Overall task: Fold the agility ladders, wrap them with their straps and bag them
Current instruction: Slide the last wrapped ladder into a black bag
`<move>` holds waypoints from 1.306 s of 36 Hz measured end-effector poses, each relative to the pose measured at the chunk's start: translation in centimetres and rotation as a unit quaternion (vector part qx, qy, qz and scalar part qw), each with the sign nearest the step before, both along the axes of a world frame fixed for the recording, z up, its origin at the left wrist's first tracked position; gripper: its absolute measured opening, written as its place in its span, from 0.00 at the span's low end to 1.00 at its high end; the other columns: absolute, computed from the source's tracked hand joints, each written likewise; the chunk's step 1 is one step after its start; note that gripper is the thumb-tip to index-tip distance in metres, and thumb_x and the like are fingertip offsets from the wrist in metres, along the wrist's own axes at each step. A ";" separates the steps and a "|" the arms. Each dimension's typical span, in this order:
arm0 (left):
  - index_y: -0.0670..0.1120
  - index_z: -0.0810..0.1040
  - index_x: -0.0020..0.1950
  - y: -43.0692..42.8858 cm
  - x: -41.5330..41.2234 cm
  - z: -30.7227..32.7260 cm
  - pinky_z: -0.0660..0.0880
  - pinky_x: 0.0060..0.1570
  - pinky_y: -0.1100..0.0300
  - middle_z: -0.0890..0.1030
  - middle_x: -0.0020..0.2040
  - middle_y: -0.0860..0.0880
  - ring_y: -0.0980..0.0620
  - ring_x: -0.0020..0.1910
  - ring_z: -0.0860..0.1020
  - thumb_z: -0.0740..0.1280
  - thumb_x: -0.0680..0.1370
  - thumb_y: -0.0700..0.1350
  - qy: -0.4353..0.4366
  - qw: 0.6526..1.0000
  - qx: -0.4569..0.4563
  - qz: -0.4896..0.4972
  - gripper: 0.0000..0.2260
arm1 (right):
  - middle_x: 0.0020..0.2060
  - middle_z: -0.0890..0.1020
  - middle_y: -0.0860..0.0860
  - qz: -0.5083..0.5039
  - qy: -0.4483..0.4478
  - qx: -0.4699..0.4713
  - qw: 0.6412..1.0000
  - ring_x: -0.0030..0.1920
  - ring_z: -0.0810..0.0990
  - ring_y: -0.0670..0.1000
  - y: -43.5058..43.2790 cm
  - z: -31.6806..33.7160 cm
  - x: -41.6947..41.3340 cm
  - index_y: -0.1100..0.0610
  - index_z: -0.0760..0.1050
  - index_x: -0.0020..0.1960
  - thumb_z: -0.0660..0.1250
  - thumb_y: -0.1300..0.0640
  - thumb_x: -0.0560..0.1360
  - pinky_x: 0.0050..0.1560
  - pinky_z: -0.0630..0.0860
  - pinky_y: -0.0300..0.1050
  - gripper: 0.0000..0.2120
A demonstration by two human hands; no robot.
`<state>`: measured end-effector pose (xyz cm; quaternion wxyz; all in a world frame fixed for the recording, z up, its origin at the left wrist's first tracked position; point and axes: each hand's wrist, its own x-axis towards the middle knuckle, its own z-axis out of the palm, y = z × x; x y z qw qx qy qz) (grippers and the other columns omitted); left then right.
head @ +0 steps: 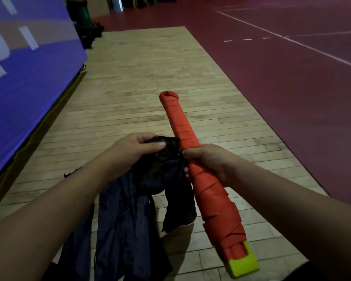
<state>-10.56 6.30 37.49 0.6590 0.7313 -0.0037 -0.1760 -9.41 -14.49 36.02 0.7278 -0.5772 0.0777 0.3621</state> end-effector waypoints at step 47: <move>0.49 0.82 0.61 10.7 5.1 -2.6 0.68 0.44 0.58 0.79 0.52 0.48 0.51 0.49 0.74 0.62 0.82 0.45 -0.112 0.850 0.499 0.130 0.12 | 0.40 0.82 0.60 0.248 -0.175 -0.222 0.927 0.31 0.82 0.54 3.0 -2.7 -2.4 0.63 0.74 0.62 0.73 0.58 0.77 0.36 0.82 0.50 0.17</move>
